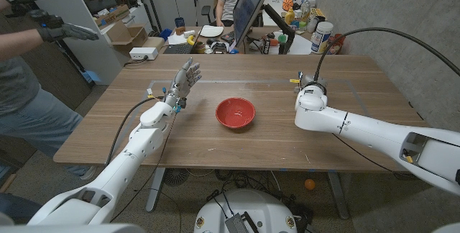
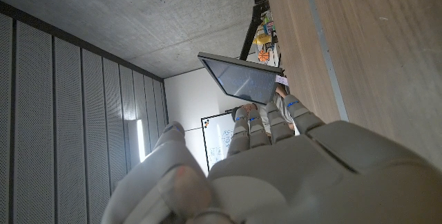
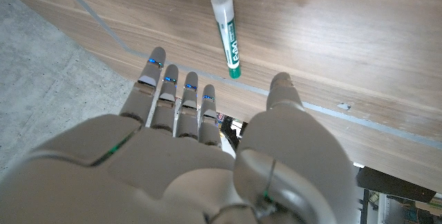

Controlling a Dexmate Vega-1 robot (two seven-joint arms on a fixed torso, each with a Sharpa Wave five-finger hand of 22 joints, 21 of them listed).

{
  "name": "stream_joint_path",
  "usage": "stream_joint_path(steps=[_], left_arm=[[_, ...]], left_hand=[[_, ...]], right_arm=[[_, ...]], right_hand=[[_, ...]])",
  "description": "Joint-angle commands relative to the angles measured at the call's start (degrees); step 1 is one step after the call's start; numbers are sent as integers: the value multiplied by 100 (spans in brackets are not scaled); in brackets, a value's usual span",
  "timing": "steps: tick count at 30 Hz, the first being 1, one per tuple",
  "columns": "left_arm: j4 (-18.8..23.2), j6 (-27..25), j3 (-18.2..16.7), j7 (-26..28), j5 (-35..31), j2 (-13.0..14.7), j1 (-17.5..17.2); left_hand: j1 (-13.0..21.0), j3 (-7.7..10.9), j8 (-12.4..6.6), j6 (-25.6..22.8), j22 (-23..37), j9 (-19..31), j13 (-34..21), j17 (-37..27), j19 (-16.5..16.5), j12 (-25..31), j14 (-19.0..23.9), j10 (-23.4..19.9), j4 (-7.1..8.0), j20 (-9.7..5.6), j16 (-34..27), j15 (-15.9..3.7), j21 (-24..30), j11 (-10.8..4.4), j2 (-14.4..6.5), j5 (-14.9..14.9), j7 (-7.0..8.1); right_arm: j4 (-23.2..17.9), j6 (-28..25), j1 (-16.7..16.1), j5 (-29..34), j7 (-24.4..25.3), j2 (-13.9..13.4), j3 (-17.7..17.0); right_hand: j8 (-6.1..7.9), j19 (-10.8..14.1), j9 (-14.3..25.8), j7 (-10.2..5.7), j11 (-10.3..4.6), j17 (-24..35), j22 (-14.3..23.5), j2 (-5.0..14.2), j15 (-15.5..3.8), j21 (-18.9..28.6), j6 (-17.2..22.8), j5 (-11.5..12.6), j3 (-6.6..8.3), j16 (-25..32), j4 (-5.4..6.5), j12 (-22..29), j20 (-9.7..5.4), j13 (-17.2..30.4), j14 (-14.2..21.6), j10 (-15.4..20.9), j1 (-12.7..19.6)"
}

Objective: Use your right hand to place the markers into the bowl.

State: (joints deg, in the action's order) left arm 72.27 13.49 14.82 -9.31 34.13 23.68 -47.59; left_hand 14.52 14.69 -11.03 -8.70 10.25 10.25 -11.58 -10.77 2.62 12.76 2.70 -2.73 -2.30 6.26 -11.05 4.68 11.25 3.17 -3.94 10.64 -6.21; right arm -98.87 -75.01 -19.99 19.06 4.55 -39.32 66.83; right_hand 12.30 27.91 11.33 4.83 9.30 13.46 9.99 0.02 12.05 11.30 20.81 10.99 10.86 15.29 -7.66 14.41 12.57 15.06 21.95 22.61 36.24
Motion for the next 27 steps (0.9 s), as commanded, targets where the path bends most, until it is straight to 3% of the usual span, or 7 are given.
stream_joint_path(steps=[1, 8, 15, 27], left_arm=[[49, -32, -3, 58, 3, 17, -37], [70, -46, 7, 71, -2, 22, -45], [106, -85, 20, 88, -5, 36, -63], [143, -131, 49, 95, -23, 56, -62]], left_hand=[[-21, 17, 12, -6, 18, 14, -22, -19, -31, 10, 27, -36, -47, 34, -27, 5, 22, -9, -14, 32, 8], [-19, 19, 13, -1, 18, 14, -22, -19, -32, 4, 28, -28, -52, 34, -26, 7, 23, -6, -18, 31, 11], [-18, 20, 13, -1, 18, 14, -22, -19, -31, 4, 28, -32, -56, 33, -25, 4, 24, -8, -20, 31, 13], [-16, 23, 11, -5, 18, 14, -22, -19, -33, 1, 26, -35, -63, 34, -22, 4, 24, -6, -26, 28, 9]], right_arm=[[247, 142, -48, -203, 62, 65, -97], [255, 183, -101, -202, 156, 71, -126], [124, 447, -521, -6, 745, 54, -415], [286, 604, -731, 184, 922, 144, -546]], right_hand=[[35, 91, 15, 7, -28, 20, 34, 41, -6, 34, 90, 7, 38, 43, -7, 39, -6, 19, 69, 52, 70], [71, 131, 17, 5, -72, 20, 35, 73, -24, 45, 207, 7, 66, 54, -27, 48, -5, 45, 99, 69, 127], [165, 347, 25, -155, -228, 6, 39, 131, -156, 95, 575, 8, 205, 155, -149, 146, -9, 138, 377, 307, 474], [182, 445, 30, -174, -283, 11, 40, 150, -224, 115, 682, -2, 239, 189, -150, 168, -9, 175, 451, 360, 570]])
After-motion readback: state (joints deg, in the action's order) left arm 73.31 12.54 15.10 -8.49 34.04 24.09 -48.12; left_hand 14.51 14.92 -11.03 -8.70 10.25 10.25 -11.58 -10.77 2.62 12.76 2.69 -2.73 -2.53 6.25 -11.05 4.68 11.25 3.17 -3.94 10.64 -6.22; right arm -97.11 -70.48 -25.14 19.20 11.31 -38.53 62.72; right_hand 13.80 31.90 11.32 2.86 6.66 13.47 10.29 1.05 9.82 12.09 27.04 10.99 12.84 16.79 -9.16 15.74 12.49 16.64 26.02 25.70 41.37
